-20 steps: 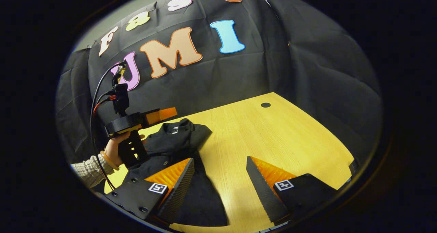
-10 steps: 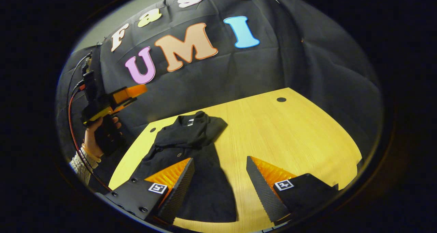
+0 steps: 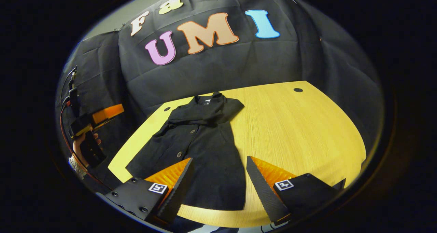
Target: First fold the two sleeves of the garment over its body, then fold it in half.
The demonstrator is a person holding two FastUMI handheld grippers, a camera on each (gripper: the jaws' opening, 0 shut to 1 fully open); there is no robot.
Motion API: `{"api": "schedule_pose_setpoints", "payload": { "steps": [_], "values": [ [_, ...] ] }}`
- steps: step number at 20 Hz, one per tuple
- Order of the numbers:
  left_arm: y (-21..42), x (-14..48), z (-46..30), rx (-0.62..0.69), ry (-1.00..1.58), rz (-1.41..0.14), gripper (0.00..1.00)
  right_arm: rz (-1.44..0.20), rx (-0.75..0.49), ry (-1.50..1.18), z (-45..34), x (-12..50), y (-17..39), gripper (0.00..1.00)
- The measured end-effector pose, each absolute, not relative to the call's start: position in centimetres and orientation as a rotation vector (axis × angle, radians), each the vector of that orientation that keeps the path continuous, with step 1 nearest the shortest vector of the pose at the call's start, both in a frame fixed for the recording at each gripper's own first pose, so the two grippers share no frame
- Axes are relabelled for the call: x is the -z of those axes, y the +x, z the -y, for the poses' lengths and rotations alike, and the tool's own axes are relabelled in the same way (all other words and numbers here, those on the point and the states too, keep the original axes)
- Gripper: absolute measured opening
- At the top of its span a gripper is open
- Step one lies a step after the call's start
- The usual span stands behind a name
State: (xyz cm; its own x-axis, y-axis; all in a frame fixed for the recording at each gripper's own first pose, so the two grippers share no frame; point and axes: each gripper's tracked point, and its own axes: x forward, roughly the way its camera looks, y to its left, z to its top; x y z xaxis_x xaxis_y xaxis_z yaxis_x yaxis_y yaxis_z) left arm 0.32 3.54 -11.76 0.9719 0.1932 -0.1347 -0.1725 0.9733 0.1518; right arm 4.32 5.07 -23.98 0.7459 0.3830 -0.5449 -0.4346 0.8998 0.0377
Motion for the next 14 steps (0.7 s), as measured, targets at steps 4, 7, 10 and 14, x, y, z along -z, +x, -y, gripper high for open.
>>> {"api": "schedule_pose_setpoints", "payload": {
  "steps": [4, 7, 10, 14],
  "values": [
    [-5.2, 18.1, -7.5, -0.304, 0.138, -0.283, 0.92, -0.575, -0.423, -0.154, -4.7, 26.5, 3.4, 0.98],
    [-8.3, 23.8, -8.3, -0.320, 0.136, -0.456, 0.94, -0.577, -0.400, -0.225, -4.4, 28.8, 2.7, 0.98],
    [-8.8, 26.3, -8.9, -0.320, 0.152, -0.533, 0.96, -0.595, -0.371, -0.283, -3.8, 31.0, 2.2, 0.98],
    [-9.4, 28.7, -9.7, -0.310, 0.185, -0.606, 0.96, -0.650, -0.334, -0.274, -3.5, 33.2, 2.4, 0.98]
  ]
}}
